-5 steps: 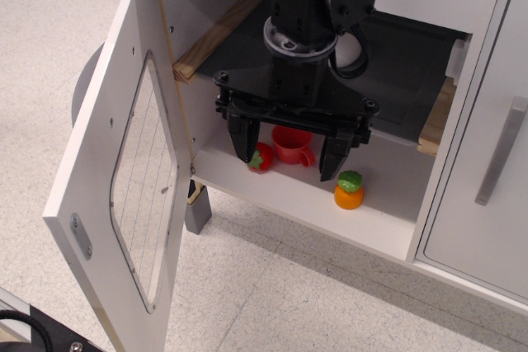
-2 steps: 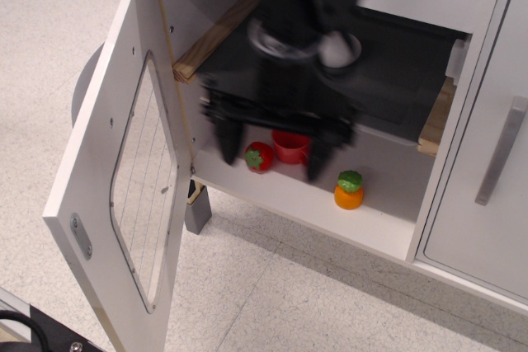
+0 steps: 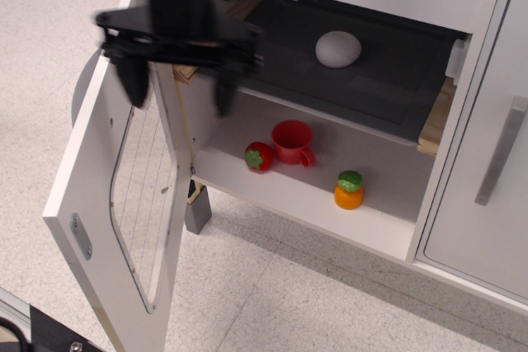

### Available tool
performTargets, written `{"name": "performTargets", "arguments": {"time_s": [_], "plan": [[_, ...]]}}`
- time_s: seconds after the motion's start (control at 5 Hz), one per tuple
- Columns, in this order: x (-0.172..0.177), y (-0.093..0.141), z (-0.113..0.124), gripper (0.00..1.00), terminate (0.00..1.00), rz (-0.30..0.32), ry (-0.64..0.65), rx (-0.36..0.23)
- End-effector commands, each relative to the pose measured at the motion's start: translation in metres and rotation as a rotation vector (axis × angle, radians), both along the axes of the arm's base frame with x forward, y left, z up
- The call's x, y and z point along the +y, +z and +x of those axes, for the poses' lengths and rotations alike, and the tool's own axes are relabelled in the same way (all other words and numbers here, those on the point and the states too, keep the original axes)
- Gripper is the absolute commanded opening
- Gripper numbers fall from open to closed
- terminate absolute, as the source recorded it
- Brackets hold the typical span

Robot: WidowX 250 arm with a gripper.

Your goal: Close oven

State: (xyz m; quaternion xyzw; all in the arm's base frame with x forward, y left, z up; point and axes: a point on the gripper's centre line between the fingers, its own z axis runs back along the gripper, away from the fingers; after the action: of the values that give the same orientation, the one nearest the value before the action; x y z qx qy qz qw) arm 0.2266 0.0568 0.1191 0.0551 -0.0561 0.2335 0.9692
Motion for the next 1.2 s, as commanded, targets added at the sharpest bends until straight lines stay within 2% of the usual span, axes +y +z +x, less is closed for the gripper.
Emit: {"name": "performTargets", "arguments": {"time_s": [0.0, 0.2, 0.4, 0.6, 1.0], "plan": [[0.048, 0.016, 0.001, 1.00, 0.00, 0.051, -0.002, -0.047], [0.056, 0.004, 0.003, 1.00, 0.00, 0.057, -0.006, -0.012], [0.048, -0.011, 0.006, 1.00, 0.00, 0.028, 0.032, -0.029], [0.036, -0.020, 0.014, 1.00, 0.00, -0.013, 0.122, -0.053], [-0.010, -0.016, 0.035, 1.00, 0.00, -0.051, 0.264, -0.120]]}}
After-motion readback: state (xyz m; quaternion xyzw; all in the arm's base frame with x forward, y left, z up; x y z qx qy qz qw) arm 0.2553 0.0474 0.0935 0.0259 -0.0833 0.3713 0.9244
